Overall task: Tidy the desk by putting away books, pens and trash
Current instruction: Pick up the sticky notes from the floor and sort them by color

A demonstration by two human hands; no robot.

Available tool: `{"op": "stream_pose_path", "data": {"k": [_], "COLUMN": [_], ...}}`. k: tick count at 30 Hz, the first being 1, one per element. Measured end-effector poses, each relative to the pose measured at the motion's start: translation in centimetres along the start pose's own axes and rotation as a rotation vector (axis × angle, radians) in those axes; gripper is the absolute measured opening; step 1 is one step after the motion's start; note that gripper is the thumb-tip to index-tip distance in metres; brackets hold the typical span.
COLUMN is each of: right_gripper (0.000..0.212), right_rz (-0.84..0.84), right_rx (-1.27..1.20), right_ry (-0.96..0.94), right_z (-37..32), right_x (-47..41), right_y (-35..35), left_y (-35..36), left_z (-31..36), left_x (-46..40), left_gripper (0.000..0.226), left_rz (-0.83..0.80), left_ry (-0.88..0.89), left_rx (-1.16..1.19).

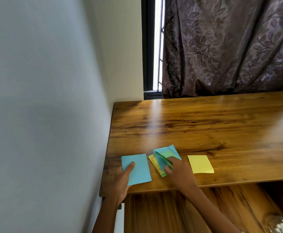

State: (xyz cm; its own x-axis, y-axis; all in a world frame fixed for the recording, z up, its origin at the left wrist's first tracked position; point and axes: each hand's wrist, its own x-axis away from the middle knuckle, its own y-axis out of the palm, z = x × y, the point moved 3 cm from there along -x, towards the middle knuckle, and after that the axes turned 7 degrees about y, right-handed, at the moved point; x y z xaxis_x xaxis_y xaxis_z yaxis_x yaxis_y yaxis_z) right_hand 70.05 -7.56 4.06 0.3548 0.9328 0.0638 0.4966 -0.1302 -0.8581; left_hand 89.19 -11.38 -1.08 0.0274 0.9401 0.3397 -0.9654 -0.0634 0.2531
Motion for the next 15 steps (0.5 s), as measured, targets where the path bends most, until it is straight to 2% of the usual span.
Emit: {"op": "stream_pose_path", "data": {"k": [2, 5, 7, 10, 13, 15], "right_gripper": [0.037, 0.038, 0.046, 0.066, 0.068, 0.066], "right_rz": [0.127, 0.243, 0.170, -0.030, -0.172, -0.202], "right_rx": [-0.079, -0.123, -0.033, 0.120, 0.184, 0.254], "right_ry": [-0.001, -0.149, -0.244, -0.309, -0.311, -0.327], "right_z": [-0.8, -2.9, -4.5, -6.3, -7.2, -7.5], "right_x": [0.3, 1.3, 2.2, 3.7, 4.5, 4.8], "right_y": [-1.0, -1.2, 0.4, 4.2, 6.7, 7.5], "left_y": [0.2, 0.4, 0.5, 0.6, 0.4, 0.6], "left_z": [-0.2, -0.4, -0.4, -0.4, -0.9, -0.8], "left_x": [0.0, 0.0, 0.2, 0.6, 0.5, 0.6], "left_gripper": [0.009, 0.008, 0.009, 0.015, 0.026, 0.035], "left_rz": [-0.021, -0.037, -0.039, -0.097, -0.116, -0.134], "left_ry": [-0.013, -0.025, -0.029, -0.002, -0.012, -0.065], "left_rx": [0.001, 0.016, 0.044, 0.089, 0.085, 0.059]}}
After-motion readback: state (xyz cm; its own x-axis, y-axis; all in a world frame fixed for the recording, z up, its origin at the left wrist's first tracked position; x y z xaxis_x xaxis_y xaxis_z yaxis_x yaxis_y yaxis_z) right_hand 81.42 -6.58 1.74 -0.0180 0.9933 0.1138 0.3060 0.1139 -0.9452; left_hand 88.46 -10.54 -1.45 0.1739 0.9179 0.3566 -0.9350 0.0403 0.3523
